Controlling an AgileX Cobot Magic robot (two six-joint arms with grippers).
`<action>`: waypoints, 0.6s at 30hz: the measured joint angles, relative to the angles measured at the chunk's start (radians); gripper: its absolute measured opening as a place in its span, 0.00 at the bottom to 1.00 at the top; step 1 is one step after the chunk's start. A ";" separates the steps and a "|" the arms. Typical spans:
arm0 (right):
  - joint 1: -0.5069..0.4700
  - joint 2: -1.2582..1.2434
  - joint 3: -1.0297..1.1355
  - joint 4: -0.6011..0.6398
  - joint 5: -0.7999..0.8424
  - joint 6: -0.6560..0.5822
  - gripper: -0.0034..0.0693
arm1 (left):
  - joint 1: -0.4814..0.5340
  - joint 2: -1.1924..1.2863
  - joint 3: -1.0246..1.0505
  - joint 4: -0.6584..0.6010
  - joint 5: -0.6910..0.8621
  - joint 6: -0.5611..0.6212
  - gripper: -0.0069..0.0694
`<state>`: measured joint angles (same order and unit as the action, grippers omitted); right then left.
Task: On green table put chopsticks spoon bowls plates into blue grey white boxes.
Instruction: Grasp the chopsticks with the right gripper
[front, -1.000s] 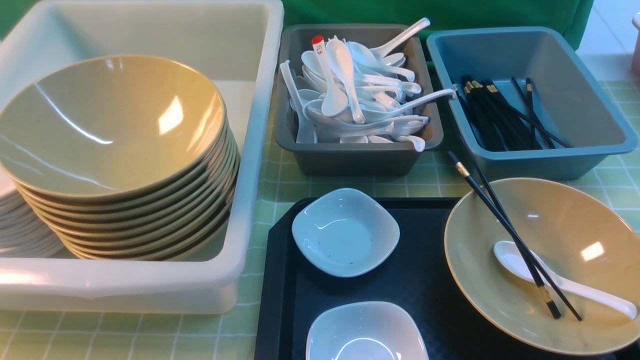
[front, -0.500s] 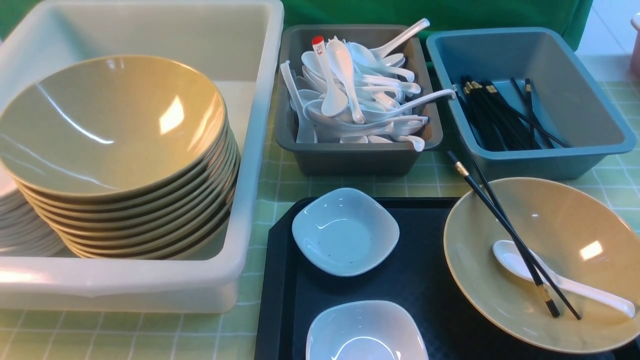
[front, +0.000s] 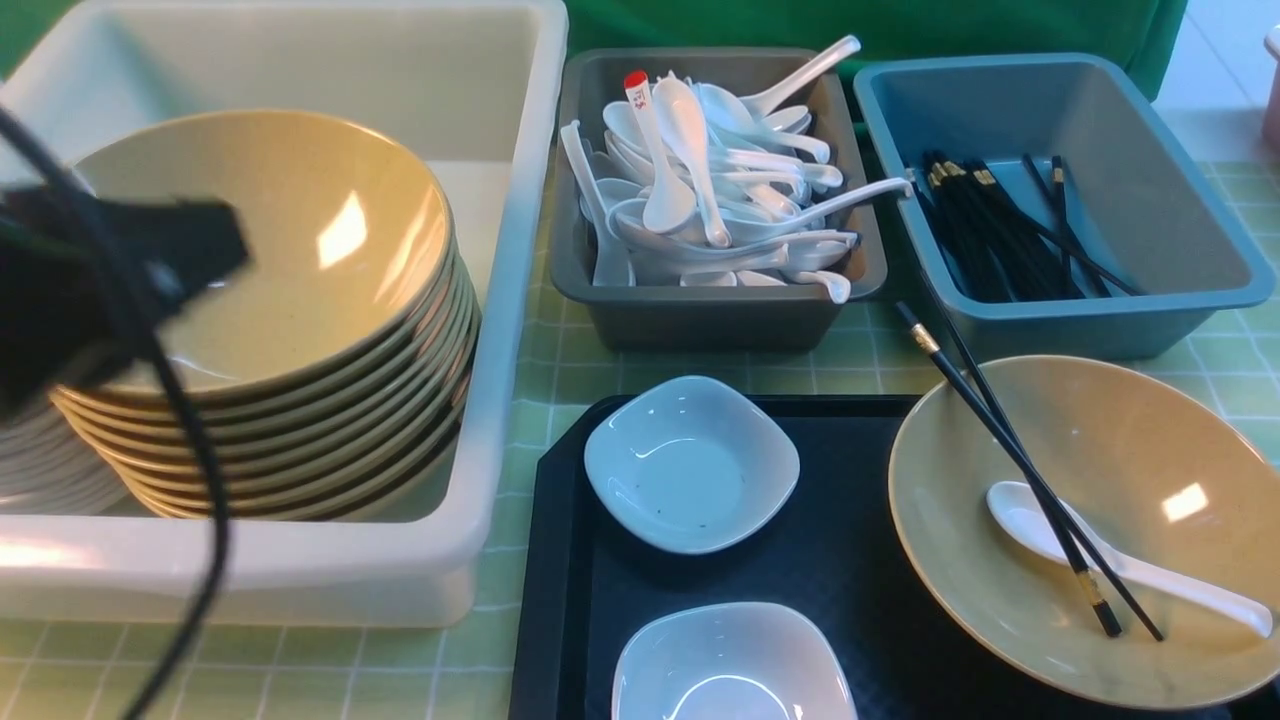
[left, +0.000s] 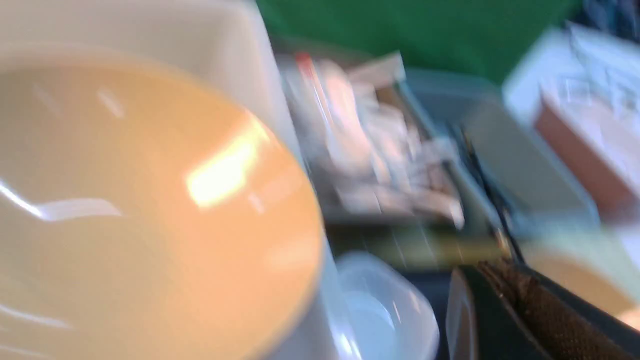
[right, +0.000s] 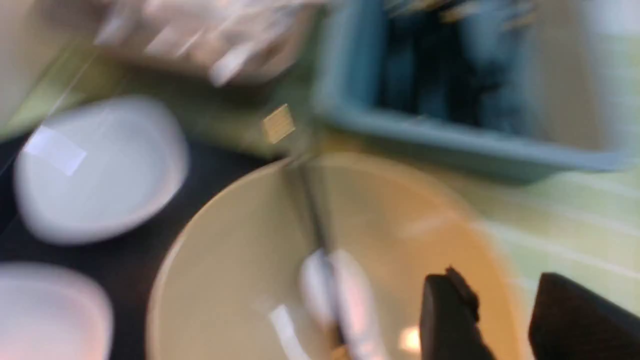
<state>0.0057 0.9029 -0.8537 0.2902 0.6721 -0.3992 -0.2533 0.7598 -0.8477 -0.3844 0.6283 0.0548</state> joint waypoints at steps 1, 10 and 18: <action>0.039 0.080 -0.016 0.008 0.014 -0.050 0.46 | -0.033 0.024 0.001 -0.028 0.028 0.036 0.09; 0.165 0.482 -0.153 0.017 0.005 -0.192 0.66 | -0.084 0.105 0.001 -0.121 0.066 0.109 0.09; 0.170 0.762 -0.250 0.017 -0.040 -0.209 0.67 | -0.084 0.106 0.001 -0.123 0.066 0.111 0.09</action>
<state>0.1761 1.6645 -1.1041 0.3069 0.6320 -0.6083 -0.3371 0.8662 -0.8466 -0.5079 0.6945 0.1660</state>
